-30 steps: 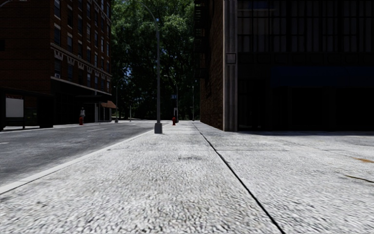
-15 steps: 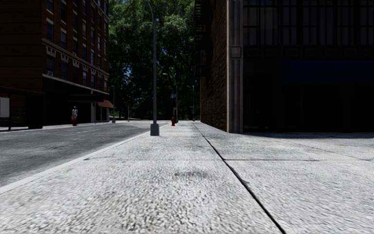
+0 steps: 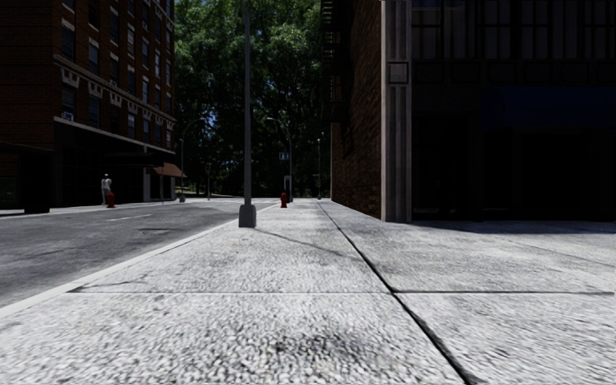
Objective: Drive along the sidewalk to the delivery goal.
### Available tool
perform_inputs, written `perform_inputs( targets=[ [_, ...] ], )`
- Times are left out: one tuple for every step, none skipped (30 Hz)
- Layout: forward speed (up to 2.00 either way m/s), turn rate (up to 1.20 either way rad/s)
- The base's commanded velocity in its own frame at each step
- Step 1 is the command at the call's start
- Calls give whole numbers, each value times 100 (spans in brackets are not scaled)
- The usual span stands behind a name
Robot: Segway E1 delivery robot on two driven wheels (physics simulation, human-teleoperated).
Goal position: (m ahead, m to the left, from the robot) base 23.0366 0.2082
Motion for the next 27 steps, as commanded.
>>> perform_inputs(
  targets=[
    [200, 0],
    [200, 0],
    [200, 0],
    [200, 0],
    [200, 0],
    [200, 0],
    [200, 0],
    [200, 0],
    [200, 0],
    [200, 0],
    [200, 0],
    [200, 0],
    [200, 0],
    [200, 0],
    [200, 0],
    [200, 0],
    [200, 0],
    [200, 0],
    [200, 0],
    [200, 0],
    [200, 0],
    [200, 0],
    [200, 0],
    [200, 0],
    [200, 0],
    [200, 0],
    [200, 0]
  ],
)
